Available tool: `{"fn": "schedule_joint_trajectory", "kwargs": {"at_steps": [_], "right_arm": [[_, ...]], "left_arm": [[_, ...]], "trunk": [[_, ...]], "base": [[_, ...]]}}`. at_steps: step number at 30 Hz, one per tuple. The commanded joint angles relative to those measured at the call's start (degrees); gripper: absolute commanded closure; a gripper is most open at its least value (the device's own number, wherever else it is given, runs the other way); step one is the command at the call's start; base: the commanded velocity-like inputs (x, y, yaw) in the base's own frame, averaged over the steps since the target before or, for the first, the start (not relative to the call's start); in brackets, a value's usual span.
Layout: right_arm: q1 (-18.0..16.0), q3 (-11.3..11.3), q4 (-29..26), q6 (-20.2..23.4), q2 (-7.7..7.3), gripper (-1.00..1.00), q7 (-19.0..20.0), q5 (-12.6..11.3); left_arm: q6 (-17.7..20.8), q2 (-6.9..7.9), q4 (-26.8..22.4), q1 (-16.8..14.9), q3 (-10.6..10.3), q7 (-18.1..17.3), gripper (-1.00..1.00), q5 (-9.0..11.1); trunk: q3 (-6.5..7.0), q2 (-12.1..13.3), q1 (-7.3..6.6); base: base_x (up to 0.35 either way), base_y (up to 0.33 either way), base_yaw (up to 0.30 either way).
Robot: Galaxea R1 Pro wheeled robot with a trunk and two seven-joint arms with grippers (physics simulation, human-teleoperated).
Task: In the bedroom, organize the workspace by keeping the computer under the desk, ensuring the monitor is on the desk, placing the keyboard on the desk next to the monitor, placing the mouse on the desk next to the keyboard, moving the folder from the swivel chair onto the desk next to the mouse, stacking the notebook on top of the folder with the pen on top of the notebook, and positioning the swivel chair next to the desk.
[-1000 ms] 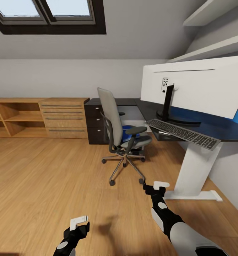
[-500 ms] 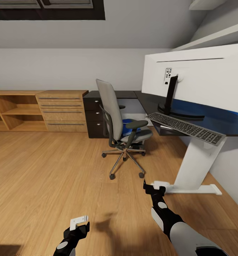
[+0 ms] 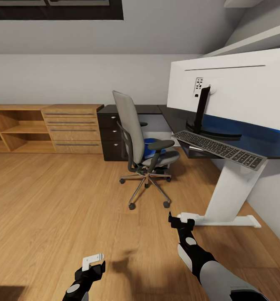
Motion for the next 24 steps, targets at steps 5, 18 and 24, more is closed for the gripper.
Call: {"fn": "schedule_joint_trajectory", "kwargs": {"at_steps": [5,18,24], "right_arm": [[0.0,0.0,0.0,-0.2,0.03,-1.0,-0.1,-0.1],[0.0,0.0,0.0,-0.2,0.03,-1.0,-0.2,-0.1],[0.0,0.0,0.0,-0.2,0.03,-1.0,-0.3,-0.1]], "left_arm": [[0.0,0.0,0.0,0.0,-0.1,0.2,-1.0,0.5],[0.0,0.2,0.1,0.0,0.0,0.3,-1.0,0.5],[0.0,0.32,0.1,0.0,0.1,0.2,-1.0,0.6]], "trunk": [[-0.05,0.0,-0.01],[-0.05,0.0,-0.01],[-0.05,0.0,-0.01]], "base": [[0.0,0.0,0.0],[0.017,0.0,0.0],[0.226,0.0,0.0]]}}
